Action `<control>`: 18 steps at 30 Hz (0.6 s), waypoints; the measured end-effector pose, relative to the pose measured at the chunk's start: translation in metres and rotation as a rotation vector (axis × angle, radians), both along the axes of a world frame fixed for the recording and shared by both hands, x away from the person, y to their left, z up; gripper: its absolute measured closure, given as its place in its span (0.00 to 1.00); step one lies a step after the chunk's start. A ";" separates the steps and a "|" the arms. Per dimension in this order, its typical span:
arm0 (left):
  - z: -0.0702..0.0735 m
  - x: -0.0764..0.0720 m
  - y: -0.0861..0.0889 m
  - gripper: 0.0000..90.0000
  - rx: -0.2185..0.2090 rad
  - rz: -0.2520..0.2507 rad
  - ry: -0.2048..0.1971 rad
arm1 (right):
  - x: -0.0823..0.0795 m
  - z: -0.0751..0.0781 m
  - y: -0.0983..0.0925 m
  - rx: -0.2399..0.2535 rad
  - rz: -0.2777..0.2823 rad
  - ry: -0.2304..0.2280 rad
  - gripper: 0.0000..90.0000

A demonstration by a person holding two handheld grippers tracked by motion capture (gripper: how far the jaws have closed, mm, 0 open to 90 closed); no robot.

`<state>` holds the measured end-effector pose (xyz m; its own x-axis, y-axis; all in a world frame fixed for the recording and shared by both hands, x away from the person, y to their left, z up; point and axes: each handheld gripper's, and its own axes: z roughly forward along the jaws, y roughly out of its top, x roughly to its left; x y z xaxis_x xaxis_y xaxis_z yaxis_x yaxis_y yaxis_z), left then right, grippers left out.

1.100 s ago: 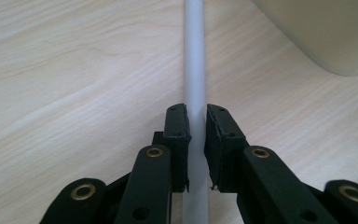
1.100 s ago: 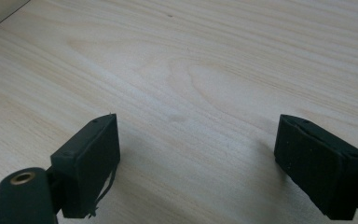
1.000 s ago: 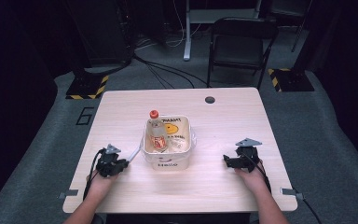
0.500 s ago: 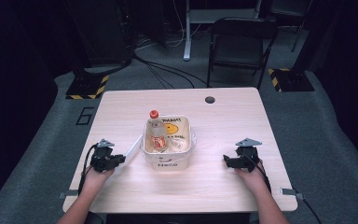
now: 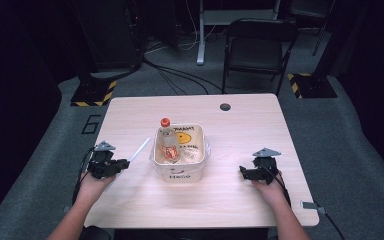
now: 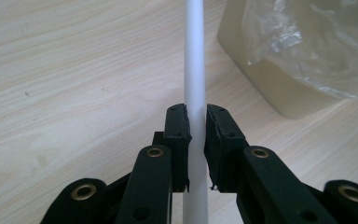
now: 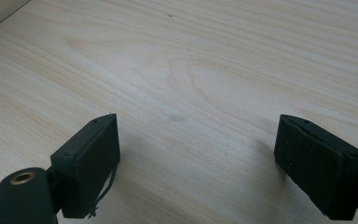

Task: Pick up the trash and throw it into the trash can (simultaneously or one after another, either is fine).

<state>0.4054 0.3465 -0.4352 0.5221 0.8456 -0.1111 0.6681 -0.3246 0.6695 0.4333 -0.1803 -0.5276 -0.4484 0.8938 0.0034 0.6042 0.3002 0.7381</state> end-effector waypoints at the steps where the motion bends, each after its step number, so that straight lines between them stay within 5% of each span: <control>1: 0.002 -0.001 0.000 0.88 0.000 -0.001 -0.004 | 0.000 0.000 0.000 0.001 0.000 0.000 0.15; 18: 0.038 -0.017 0.006 0.88 0.019 -0.057 -0.013 | 0.000 0.000 0.000 0.001 0.000 0.000 0.15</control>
<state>0.3879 0.3526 -0.3974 0.5709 0.8162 -0.0883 0.6396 -0.3748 0.6711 0.4333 -0.1802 -0.5276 -0.4481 0.8940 0.0039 0.6039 0.2995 0.7386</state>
